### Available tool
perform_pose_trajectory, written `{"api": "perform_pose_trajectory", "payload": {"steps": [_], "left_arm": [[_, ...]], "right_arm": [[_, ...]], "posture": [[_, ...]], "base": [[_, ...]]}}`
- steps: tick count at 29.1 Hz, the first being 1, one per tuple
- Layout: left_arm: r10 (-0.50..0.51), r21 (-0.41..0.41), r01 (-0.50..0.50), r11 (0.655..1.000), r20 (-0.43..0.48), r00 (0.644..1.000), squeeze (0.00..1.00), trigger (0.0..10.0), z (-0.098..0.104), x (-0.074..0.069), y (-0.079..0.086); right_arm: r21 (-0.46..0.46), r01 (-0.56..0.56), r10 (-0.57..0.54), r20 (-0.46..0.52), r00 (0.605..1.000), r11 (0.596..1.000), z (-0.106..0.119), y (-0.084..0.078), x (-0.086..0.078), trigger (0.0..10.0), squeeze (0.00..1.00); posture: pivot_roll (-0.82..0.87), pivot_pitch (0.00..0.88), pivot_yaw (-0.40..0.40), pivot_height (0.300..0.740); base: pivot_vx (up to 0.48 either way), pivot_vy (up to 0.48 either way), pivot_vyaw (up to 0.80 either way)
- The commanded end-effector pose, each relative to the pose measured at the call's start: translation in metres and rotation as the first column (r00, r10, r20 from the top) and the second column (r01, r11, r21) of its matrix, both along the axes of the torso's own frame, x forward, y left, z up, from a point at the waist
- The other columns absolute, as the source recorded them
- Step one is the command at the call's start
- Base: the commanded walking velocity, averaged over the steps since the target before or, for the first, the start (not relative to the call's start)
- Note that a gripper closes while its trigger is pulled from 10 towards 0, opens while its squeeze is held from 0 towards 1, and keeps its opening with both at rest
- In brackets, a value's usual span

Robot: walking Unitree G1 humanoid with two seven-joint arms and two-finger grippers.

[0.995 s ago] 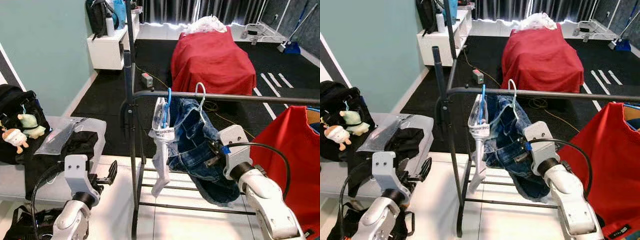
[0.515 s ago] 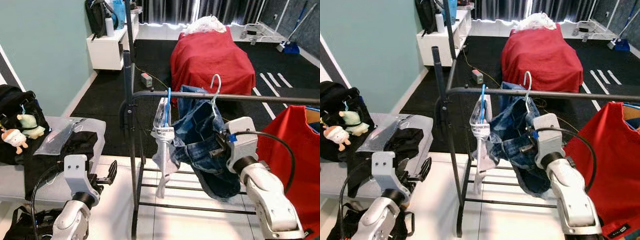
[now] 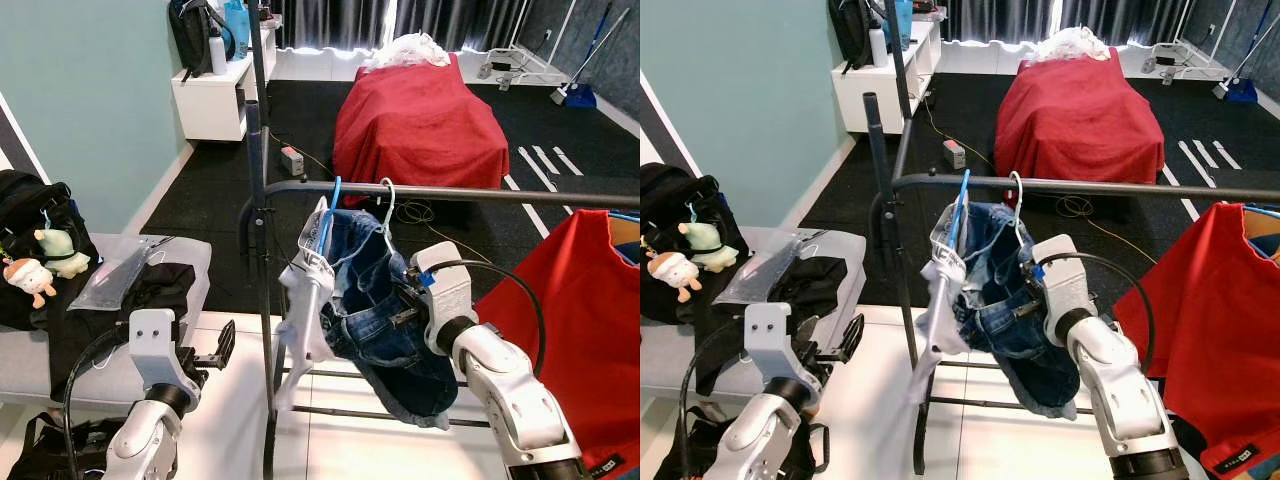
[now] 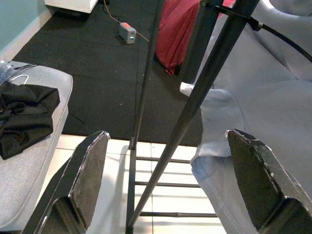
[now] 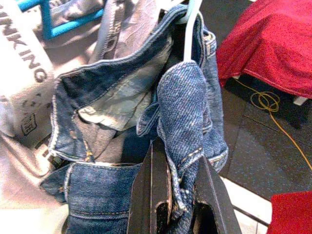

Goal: Hang hanger

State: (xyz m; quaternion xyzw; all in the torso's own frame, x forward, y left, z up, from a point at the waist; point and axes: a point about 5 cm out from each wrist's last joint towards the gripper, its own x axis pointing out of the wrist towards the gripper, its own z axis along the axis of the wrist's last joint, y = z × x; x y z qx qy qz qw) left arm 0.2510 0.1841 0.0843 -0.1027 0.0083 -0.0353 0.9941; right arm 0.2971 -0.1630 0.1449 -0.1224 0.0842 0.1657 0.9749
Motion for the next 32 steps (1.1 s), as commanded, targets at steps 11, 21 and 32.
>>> {"api": "perform_pose_trajectory", "payload": {"steps": [11, 21, 32], "left_arm": [[0.0, -0.005, 0.0, 1.0, -0.015, 1.0, 0.0, 10.0, -0.004, -0.003, 0.001], [-0.031, 0.012, 0.031, 0.999, -0.008, 1.0, 0.0, 10.0, -0.002, -0.002, -0.001], [-0.053, 0.021, 0.054, 0.998, -0.035, 0.998, 0.0, 10.0, -0.004, -0.001, -0.001]], "right_arm": [[-0.006, 0.022, -0.022, 0.019, 1.0, 1.0, 0.0, -0.003, -0.003, 10.0, 1.0], [0.201, -0.009, 0.002, 0.034, 0.999, 0.98, -0.006, -0.006, -0.019, 10.0, 1.0], [0.172, 0.271, -0.275, -0.001, 0.961, 0.947, -0.033, -0.064, -0.048, 10.0, 0.0]], "posture": [[-0.03, 0.053, -0.016, 0.74], [-0.03, 0.053, -0.016, 0.74], [-0.05, 0.055, -0.012, 0.74]], "base": [[0.0, 0.0, 0.0], [0.0, 0.0, 0.0], [0.0, 0.0, 0.0]]}}
